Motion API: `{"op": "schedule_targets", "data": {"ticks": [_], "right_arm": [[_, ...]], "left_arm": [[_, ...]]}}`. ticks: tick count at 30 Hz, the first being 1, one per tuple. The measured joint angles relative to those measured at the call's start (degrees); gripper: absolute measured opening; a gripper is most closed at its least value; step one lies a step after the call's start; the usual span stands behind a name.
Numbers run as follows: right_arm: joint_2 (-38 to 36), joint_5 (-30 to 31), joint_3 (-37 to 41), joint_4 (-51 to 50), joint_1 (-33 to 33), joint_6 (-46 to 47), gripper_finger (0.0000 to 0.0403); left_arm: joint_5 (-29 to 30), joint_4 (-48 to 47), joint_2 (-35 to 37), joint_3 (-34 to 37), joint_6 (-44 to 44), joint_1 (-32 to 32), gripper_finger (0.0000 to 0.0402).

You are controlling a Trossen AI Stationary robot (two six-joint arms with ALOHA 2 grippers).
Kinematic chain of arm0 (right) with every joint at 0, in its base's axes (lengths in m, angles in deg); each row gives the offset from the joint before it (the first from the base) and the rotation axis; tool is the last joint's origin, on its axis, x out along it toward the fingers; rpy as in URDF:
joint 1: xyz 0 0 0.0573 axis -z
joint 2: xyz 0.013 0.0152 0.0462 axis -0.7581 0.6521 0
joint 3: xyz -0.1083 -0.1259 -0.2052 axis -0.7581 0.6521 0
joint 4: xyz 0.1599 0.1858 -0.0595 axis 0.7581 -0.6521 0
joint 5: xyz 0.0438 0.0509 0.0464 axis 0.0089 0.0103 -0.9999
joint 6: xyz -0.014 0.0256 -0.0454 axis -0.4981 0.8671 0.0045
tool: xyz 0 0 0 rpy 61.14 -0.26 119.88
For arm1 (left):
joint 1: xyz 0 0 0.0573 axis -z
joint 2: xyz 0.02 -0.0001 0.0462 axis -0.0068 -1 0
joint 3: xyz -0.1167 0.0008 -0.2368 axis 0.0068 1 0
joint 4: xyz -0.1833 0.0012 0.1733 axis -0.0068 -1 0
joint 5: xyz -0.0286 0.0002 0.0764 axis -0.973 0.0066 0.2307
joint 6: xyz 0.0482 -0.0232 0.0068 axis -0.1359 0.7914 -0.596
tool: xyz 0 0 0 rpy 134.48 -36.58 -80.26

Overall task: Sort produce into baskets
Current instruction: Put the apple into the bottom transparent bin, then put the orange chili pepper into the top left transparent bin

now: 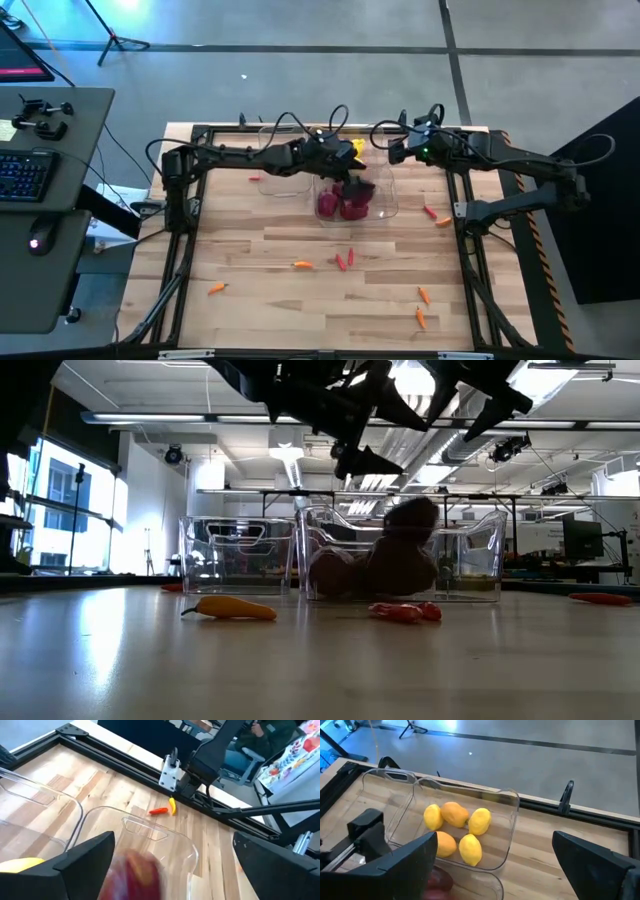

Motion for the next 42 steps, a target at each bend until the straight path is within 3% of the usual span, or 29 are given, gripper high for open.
{"op": "schedule_targets", "data": {"ticks": [5,9,15,24,28,33,37,42], "right_arm": [[0.0,0.0,0.0,-0.7,0.0,-0.9,0.0383],[0.0,-3.0,0.0,-3.6,-1.0,-0.7,0.0383],[-0.2,-7.9,7.0,-4.8,-10.8,5.5,0.0383],[-0.3,-31.4,22.8,1.7,-35.9,29.6,0.0383],[-0.2,-32.7,27.1,8.8,-46.5,47.5,0.0383],[0.4,-34.1,30.5,14.4,-56.2,66.6,0.0382],[3.8,-35.1,30.7,16.5,-60.6,72.5,0.0371],[10.5,-38.3,30.7,21.0,-61.3,74.9,0.0341]], "left_arm": [[-1.3,-2.0,2.5,0.0,4.0,-0.3,0.0396],[-6.8,-7.9,8.0,0.0,2.6,-1.3,0.0397],[-2.1,-14.0,20.3,6.1,-3.9,2.8,0.0397],[11.3,-10.6,33.7,19.6,4.1,8.5,0.0397],[14.3,-10.4,34.7,20.5,6.4,8.2,0.0397],[13.5,-9.9,34.7,20.5,6.6,7.6,0.0397],[13.3,-9.8,35.2,20.5,4.1,7.5,0.0397],[13.5,-6.9,37.7,20.4,1.3,7.4,0.0397]]}}
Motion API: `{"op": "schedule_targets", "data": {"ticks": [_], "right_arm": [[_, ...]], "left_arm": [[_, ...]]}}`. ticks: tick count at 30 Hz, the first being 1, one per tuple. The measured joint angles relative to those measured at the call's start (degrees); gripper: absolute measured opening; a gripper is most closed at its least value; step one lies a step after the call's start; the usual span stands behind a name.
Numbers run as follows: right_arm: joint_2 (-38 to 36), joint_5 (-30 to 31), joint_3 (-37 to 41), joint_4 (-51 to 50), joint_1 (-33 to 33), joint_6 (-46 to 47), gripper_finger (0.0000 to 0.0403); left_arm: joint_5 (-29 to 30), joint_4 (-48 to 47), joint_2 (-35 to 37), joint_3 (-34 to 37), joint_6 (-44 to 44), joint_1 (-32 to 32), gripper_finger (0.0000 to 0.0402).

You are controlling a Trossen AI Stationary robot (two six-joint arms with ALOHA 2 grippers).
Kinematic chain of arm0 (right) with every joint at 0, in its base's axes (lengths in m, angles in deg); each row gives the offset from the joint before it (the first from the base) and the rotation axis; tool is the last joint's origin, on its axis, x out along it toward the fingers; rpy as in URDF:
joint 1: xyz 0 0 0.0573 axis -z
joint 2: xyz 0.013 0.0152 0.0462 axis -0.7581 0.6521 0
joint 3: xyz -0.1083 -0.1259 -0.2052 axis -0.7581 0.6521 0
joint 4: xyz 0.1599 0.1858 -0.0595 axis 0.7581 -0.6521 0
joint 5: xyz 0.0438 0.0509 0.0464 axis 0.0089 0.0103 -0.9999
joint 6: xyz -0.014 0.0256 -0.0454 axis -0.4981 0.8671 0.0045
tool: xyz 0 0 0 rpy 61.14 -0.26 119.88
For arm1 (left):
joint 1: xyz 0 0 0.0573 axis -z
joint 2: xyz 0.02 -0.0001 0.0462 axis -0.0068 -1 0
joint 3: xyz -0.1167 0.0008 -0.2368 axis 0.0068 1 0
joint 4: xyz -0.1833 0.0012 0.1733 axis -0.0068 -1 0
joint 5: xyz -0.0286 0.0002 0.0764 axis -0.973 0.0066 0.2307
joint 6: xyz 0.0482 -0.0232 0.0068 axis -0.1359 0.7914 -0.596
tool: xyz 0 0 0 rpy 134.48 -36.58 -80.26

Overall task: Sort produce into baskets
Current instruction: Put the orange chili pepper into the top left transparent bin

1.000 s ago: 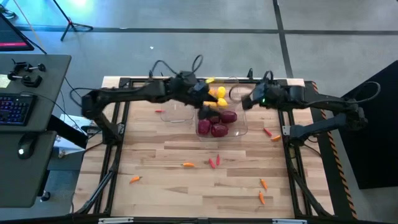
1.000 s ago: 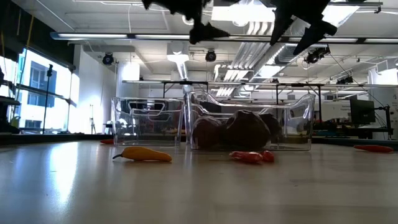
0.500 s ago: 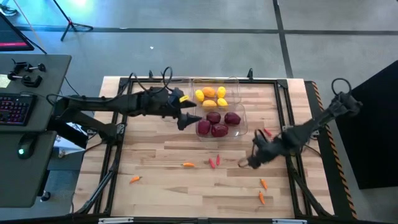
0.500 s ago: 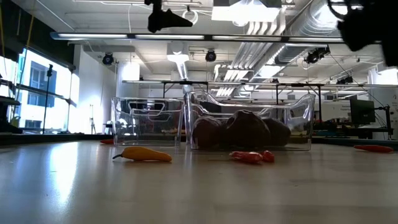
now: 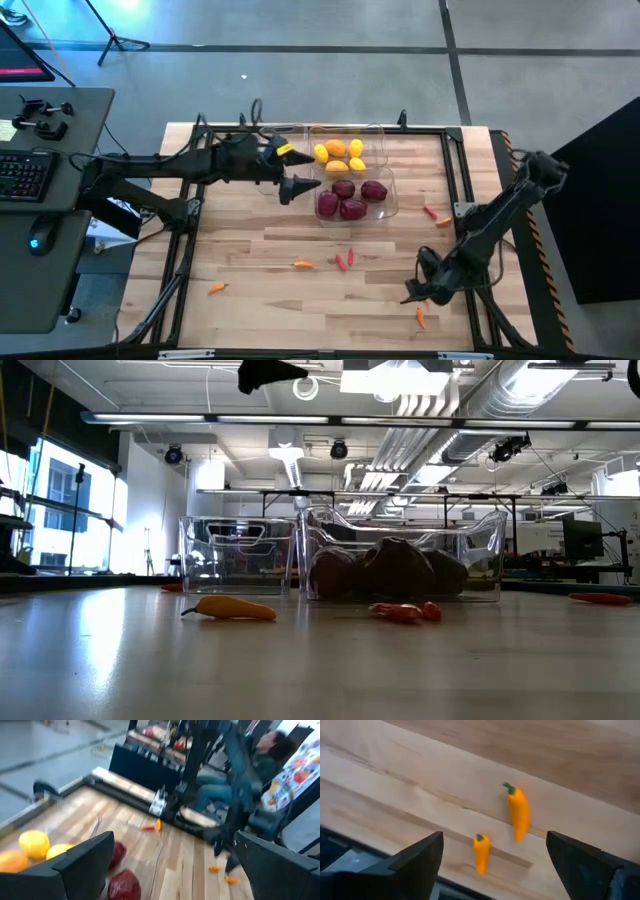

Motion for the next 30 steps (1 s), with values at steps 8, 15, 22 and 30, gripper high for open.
{"op": "schedule_targets", "data": {"ticks": [8,15,22,30], "right_arm": [[9.0,-3.0,-0.1,-0.2,0.7,1.7,0.0285],[11.8,-4.5,-1.0,-0.9,0.7,3.8,0.0217],[11.9,-2.7,-3.4,-6.7,1.0,4.5,0.006],[9.0,9.5,-9.8,-6.5,10.2,-16.0,0.0015]], "left_arm": [[1.7,-0.4,3.3,0.0,-0.8,-2.0,0.0397],[-1.4,0.0,3.2,0.0,0.7,-2.5,0.0397],[-7.6,5.6,8.8,0.0,1.0,-3.1,0.0397],[-5.4,5.3,18.4,0.0,0.8,-5.8,0.0397]]}}
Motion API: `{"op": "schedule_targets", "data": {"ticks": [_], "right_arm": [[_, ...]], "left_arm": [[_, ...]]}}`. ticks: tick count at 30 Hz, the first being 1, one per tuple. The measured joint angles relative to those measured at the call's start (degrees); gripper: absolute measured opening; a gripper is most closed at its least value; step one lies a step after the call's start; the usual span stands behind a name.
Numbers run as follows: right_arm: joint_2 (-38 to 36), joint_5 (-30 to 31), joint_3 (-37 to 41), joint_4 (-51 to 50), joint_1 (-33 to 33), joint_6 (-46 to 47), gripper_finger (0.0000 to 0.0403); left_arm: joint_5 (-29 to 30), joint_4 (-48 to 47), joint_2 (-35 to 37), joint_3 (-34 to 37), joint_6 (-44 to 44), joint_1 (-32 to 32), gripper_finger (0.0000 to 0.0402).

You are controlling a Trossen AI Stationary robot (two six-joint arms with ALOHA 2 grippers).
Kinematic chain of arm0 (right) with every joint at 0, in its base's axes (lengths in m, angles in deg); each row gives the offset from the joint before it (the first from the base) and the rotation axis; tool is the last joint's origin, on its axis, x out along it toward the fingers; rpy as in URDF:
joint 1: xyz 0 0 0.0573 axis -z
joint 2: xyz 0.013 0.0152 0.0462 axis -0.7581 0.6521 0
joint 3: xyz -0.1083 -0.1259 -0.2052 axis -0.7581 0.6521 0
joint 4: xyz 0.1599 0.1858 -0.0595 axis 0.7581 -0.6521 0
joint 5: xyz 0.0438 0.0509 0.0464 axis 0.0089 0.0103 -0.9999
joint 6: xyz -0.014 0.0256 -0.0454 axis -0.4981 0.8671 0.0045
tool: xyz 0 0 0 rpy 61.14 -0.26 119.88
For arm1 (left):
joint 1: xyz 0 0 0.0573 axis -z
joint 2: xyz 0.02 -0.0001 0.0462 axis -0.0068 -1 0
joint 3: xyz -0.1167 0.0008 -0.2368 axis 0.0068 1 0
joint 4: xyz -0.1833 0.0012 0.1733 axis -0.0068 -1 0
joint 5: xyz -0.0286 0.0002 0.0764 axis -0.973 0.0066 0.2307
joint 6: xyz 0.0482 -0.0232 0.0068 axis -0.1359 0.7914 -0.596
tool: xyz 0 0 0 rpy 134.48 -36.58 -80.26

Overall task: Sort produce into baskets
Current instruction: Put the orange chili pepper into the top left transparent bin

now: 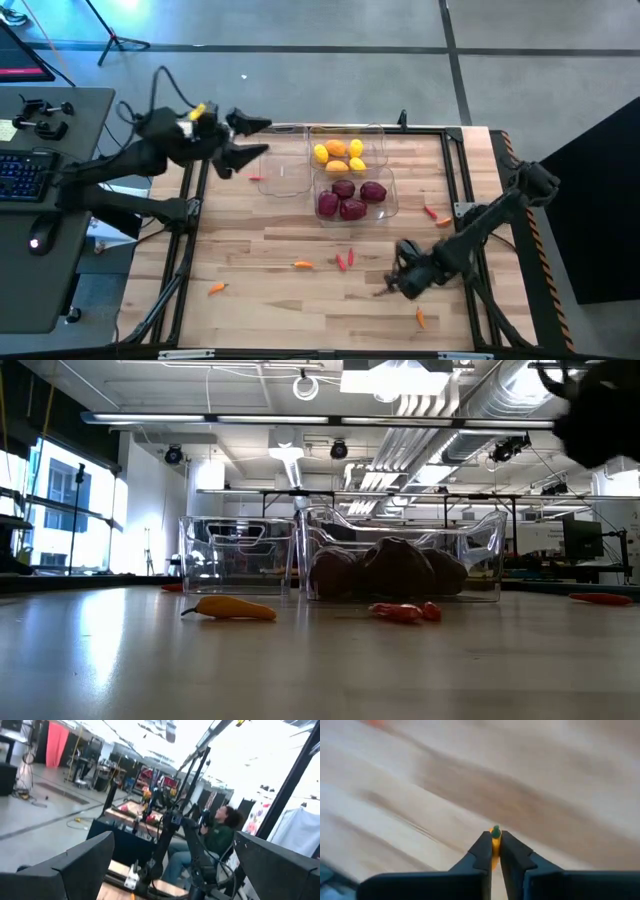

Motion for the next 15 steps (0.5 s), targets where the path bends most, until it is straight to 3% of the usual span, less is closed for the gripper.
{"op": "schedule_targets", "data": {"ticks": [4,7,11,15], "right_arm": [[-1.1,9.5,-5.4,1.7,9.5,-20.7,0.0006],[-0.9,12.5,-8.3,7.4,17.4,-39.3,0.0008],[1.5,12.2,-9.9,25.9,28.4,-60.4,0.0003],[7.0,8.1,-12.7,42.0,37.3,-72.6,0.0003]], "left_arm": [[0.0,-0.2,1.4,0.0,-0.3,-0.6,0.0397],[0.0,-0.6,1.4,0.0,-0.2,-0.6,0.0397],[-1.2,-2.3,-0.1,0.0,2.1,-0.5,0.0397],[-2.5,-2.1,-1.2,0.0,5.6,-0.5,0.0397]]}}
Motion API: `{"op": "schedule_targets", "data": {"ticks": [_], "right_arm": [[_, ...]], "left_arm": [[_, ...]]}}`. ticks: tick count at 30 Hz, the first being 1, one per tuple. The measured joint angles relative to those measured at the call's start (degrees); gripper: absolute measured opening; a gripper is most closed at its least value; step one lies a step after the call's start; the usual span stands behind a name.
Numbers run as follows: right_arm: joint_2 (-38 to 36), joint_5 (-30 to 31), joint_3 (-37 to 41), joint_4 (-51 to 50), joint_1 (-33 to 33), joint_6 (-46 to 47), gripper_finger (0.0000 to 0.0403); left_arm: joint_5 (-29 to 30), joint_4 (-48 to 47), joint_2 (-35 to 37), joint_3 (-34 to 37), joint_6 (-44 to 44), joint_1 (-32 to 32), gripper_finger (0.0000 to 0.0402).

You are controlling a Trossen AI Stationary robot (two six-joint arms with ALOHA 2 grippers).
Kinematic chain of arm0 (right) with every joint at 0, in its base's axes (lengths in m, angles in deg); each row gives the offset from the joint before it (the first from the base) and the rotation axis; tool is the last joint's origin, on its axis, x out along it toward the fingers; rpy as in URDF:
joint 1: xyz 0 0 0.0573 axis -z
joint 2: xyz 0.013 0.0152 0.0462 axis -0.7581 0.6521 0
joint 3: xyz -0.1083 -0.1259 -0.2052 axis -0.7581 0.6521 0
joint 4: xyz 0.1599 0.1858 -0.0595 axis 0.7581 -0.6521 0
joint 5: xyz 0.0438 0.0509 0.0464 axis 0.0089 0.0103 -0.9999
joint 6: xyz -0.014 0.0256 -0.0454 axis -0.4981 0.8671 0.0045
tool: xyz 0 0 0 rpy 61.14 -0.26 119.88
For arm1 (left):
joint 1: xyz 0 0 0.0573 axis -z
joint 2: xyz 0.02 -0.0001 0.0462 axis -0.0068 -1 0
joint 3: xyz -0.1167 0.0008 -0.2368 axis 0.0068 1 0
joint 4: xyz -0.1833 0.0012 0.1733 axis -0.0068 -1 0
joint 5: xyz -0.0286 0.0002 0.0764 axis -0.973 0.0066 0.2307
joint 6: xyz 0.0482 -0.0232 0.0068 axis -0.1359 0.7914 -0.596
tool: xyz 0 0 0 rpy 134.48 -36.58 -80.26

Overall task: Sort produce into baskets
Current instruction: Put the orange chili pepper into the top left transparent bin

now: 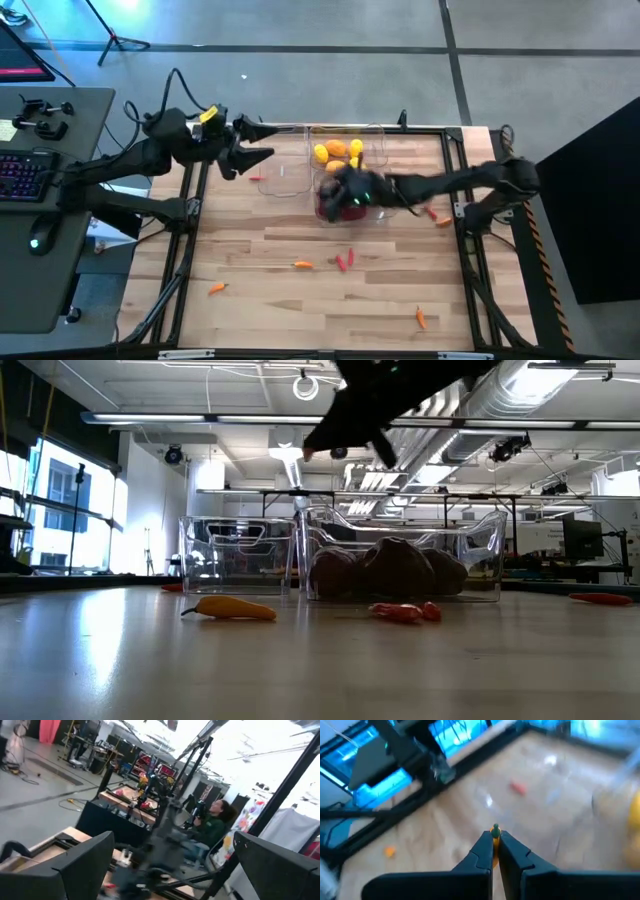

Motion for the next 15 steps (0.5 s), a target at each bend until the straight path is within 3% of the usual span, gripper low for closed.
{"op": "schedule_targets", "data": {"ticks": [6,11,15], "right_arm": [[11.9,-7.2,-10.5,3.3,6.8,-9.7,0.0006],[19.5,-10.1,-20.7,-4.4,10.0,-12.2,0.002],[22.3,-11.6,-27.3,-9.5,12.3,-15.9,0.0065]], "left_arm": [[-0.5,1.5,0.0,0.0,0.1,0.0,0.0397],[1.1,2.5,0.0,0.0,0.1,0.0,0.0397],[1.1,2.4,0.0,0.0,0.6,0.0,0.0397]]}}
